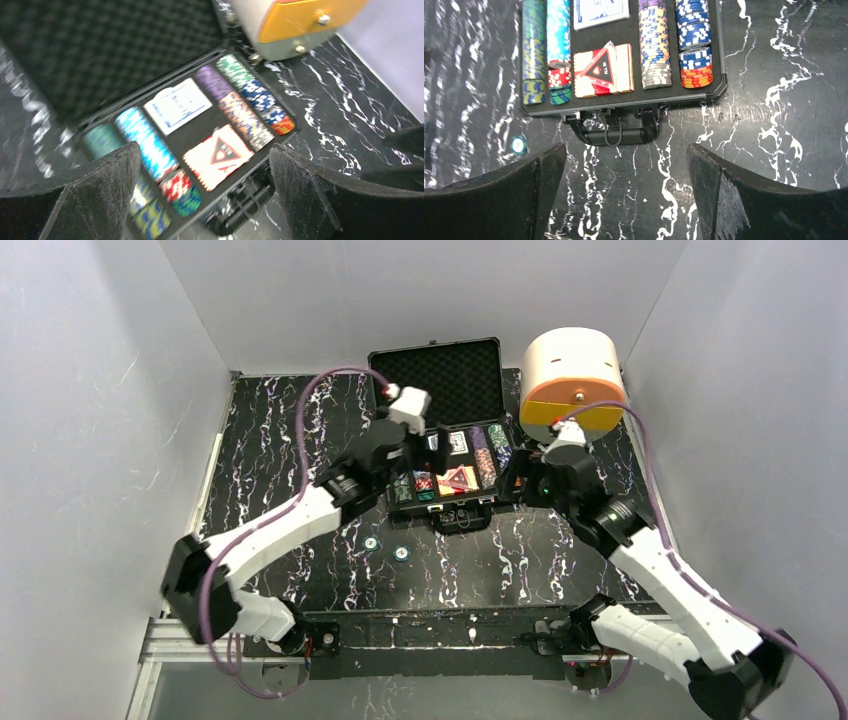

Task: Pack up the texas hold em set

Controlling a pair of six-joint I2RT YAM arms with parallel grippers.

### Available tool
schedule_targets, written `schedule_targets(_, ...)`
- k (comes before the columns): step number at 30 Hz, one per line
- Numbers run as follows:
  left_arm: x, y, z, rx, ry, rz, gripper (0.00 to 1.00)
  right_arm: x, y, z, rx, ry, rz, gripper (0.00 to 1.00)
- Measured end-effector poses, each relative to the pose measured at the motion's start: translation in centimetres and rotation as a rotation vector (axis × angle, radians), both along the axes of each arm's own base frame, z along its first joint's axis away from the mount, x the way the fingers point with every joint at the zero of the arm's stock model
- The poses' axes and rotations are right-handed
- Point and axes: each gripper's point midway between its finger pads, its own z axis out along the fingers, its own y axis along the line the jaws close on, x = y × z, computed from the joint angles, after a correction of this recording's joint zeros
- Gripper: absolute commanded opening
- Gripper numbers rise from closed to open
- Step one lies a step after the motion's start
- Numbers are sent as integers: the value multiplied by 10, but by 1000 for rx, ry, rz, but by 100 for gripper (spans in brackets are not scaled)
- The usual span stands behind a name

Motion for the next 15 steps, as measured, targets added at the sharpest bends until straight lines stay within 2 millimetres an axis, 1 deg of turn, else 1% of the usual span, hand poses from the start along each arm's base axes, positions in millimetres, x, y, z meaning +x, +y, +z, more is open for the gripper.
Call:
schedule_targets(1,-4,14,3,-13,7,44,98,3,3,-2,-16,5,16,98)
schedule_targets(2,-11,31,5,-23,18,96,98,7,8,-8,-40,20,41,98)
schedule_targets(5,-34,80,7,-26,47,224,98,13,23,-24,-79,69,116,91)
schedule_targets(8,-55,117,6,-25,59,300,98,12,47,-39,-73,122,193,91)
schedule_targets(10,-69,139,5,-28,66,342,98,4,71,-51,-82,150,260,92)
schedule_targets(12,-79,156,4,-33,70,380,98,-11,105,-66,-118,185,348,94)
schedule_targets(13,-84,166,3,-34,72,403,98,-16,119,-72,-135,201,383,94)
schedule_targets(15,-92,182,0,-34,78,452,98,-27,155,-86,-176,237,456,94)
